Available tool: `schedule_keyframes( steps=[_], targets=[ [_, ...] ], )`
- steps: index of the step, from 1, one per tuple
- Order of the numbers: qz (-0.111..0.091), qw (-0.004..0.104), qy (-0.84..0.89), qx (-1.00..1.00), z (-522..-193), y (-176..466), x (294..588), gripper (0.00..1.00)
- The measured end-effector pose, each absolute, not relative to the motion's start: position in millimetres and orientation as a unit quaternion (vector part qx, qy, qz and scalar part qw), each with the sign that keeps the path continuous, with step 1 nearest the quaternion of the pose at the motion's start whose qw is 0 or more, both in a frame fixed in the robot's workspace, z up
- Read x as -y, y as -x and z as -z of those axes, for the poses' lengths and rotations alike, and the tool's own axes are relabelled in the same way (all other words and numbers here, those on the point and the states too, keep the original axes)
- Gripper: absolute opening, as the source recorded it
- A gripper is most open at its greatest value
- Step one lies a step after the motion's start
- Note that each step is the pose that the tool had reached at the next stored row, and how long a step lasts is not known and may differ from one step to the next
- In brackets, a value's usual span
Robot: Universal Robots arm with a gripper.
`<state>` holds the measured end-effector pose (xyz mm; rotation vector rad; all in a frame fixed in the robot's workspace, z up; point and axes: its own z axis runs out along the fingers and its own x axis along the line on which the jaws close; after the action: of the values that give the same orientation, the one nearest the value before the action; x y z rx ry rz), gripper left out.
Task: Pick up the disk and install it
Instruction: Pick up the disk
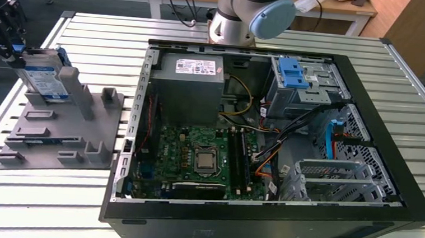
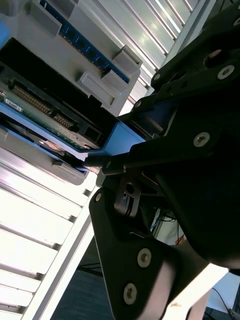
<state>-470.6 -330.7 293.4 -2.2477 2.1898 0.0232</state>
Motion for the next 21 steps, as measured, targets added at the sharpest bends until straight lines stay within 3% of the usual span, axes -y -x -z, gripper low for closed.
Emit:
schedule_keyframes(
  steps=[1, 21],
  targets=[
    [-0.007, 0.002, 0.716, -0.698, -293.4, 470.6, 330.7, 0.36],
    [-0.007, 0.002, 0.713, -0.701, -293.0, 470.4, 331.1, 0.36]
  ],
)
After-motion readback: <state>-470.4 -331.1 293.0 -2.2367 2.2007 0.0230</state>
